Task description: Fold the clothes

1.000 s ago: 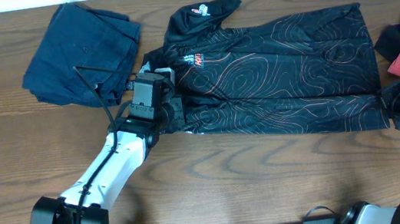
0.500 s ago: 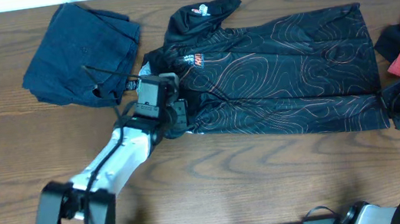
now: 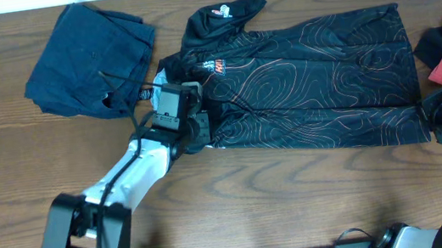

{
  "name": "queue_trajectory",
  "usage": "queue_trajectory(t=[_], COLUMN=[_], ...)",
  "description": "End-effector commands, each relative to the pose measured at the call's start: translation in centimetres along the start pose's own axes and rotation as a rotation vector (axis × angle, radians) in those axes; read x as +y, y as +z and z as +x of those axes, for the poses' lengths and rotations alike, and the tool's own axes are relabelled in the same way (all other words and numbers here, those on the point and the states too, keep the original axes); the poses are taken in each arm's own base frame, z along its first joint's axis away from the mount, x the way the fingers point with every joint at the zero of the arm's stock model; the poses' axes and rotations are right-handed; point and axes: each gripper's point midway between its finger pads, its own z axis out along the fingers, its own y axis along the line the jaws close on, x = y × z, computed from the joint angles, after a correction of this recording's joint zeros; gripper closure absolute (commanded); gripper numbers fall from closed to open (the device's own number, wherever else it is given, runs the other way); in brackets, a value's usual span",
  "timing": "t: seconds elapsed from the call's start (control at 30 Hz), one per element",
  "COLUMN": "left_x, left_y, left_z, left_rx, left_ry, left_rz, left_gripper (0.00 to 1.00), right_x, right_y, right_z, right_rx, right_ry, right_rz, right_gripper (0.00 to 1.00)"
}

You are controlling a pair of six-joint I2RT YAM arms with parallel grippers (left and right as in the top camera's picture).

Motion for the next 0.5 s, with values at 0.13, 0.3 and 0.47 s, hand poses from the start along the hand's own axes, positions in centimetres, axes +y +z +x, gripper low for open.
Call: queue_trajectory(t=[0.13, 0.3, 0.47], left_x=[3.0, -0.2, -2.6], left_y=[-1.6, -1.2, -0.8], left_z=[-0.7, -0.5, -0.8], left_rx=[-0.016, 0.002, -0.024], left_ry=[0.003, 0.013, 0.092], left_rz=[-0.198, -0.028, 0.027], left_gripper=[0.51, 0.52, 0.52], right_x=[0.4, 0.4, 0.4], right_y=[0.1, 0.1, 0.1], right_z=[-0.1, -0.2, -0.1], right_rx=[-0.005, -0.006, -0.005], right_ry=[-0.001, -0.001, -0.001], right_rz=[0.0, -0.001, 0.0], right_gripper=[0.95, 0.95, 0.95])
